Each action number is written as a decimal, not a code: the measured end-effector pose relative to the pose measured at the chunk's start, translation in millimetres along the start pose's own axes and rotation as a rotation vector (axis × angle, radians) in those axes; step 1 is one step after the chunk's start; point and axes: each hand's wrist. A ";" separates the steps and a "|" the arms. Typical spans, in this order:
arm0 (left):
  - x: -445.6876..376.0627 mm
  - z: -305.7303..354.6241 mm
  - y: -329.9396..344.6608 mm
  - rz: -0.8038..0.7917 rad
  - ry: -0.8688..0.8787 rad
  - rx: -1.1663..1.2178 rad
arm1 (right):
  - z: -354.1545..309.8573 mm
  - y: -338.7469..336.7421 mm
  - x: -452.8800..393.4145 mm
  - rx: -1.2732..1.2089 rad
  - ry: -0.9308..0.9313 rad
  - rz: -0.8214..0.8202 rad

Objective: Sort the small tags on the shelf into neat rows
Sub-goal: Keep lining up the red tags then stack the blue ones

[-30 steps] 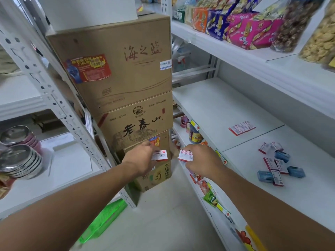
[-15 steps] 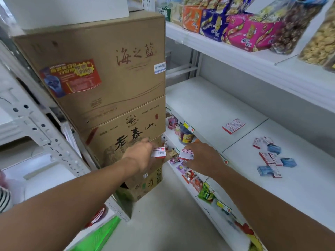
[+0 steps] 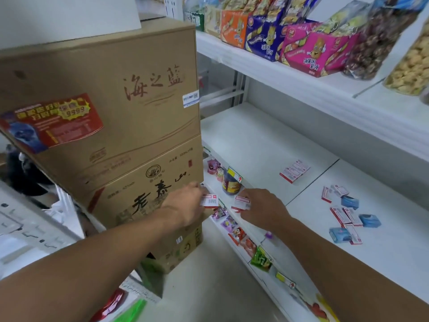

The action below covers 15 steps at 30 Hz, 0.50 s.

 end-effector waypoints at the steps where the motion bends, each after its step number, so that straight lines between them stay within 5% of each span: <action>1: -6.7 2.1 -4.2 0.000 -0.006 -0.010 | 3.8 -3.9 -6.0 -0.008 -0.004 -0.004; 15: -120.7 36.8 -36.0 0.024 0.011 -0.087 | 74.0 -48.3 -64.4 -0.094 0.026 -0.002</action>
Point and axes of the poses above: each hand's wrist, its own x-axis away from the middle knuckle, its own y-axis out of the palm, z = x × y, and after that the axes turned 10 degrees about -z, right-handed
